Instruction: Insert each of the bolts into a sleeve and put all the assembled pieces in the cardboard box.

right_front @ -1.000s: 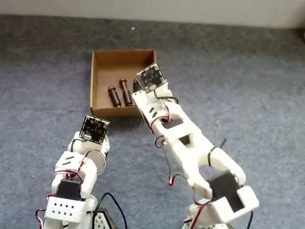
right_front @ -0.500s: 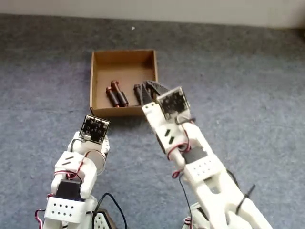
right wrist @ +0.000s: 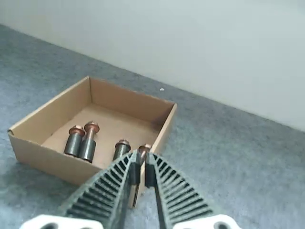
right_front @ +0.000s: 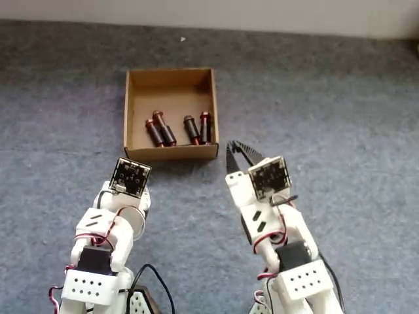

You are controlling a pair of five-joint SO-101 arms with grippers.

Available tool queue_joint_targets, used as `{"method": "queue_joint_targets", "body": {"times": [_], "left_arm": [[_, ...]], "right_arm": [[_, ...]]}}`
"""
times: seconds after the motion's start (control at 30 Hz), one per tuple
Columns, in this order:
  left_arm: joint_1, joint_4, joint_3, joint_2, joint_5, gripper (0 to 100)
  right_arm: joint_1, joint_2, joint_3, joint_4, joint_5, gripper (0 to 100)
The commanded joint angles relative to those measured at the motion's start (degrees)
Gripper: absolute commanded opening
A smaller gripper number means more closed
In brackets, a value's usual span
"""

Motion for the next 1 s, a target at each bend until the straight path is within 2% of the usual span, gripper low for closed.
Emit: {"method": "queue_joint_targets", "body": {"times": [0.0,0.13,0.2,0.33,0.4,0.63,0.8,0.97], "left_arm": [[-0.4,6.15,1.63,-0.48,-0.62,3],[-0.22,11.25,1.63,-0.48,-0.62,3],[-0.22,13.45,1.63,-0.48,-0.62,3],[-0.22,16.79,1.63,-0.48,-0.7,3],[-0.22,16.88,1.63,-0.48,-0.7,3],[-0.4,16.97,1.63,-0.48,-0.7,3],[-0.4,16.97,1.63,-0.48,-0.7,3],[-0.4,16.97,1.63,-0.48,-0.7,3]], "right_arm": [[0.84,-13.23,3.91,6.73,0.09,0.4],[1.45,-26.59,9.36,16.31,0.09,0.4],[3.12,-25.45,10.59,18.59,-1.41,0.4],[8.75,-22.64,10.95,18.68,-10.55,0.4],[10.42,-23.25,11.38,18.95,-12.13,0.4],[13.93,-25.1,15.6,33.01,-12.31,0.4],[13.93,-25.27,15.6,43.91,-12.4,0.4],[13.93,-25.27,15.6,50.24,-12.4,0.4]]}}
